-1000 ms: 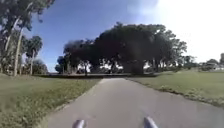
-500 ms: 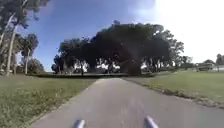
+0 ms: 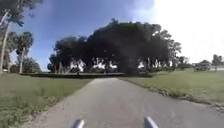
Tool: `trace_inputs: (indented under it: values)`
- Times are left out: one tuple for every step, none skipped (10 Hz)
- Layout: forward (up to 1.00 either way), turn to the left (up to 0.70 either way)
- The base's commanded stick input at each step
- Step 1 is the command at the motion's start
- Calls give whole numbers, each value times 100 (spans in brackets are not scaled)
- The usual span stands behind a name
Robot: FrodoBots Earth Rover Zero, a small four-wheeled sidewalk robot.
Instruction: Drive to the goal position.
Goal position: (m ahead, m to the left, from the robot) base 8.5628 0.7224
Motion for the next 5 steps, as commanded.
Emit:
trace_inputs:
  values:
    - [85,0]
    - [85,0]
    - [85,0]
    - [85,0]
    - [85,0]
